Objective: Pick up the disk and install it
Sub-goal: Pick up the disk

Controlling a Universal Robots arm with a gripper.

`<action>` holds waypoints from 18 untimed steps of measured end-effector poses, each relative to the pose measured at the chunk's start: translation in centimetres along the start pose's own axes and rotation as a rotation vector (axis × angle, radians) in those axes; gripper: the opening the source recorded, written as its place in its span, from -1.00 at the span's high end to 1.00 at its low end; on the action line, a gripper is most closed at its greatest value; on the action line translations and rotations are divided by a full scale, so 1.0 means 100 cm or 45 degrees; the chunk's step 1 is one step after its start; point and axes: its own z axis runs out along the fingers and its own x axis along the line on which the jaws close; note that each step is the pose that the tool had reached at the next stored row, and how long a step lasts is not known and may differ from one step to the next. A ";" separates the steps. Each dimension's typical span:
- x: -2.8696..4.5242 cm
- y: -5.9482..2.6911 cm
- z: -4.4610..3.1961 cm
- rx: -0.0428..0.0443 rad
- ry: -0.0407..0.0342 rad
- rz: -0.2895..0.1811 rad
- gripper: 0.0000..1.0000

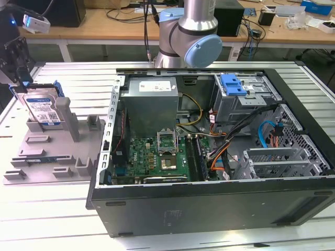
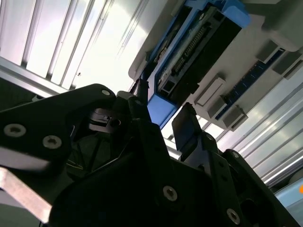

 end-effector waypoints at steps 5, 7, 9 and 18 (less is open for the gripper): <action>0.0000 -0.0001 0.0027 0.000 0.0000 0.000 0.04; 0.0000 -0.0001 0.0038 0.000 0.0000 0.000 0.04; -0.0001 -0.0001 0.0050 0.000 0.0000 0.000 0.04; -0.0001 0.0002 0.0106 0.000 0.0000 0.000 0.04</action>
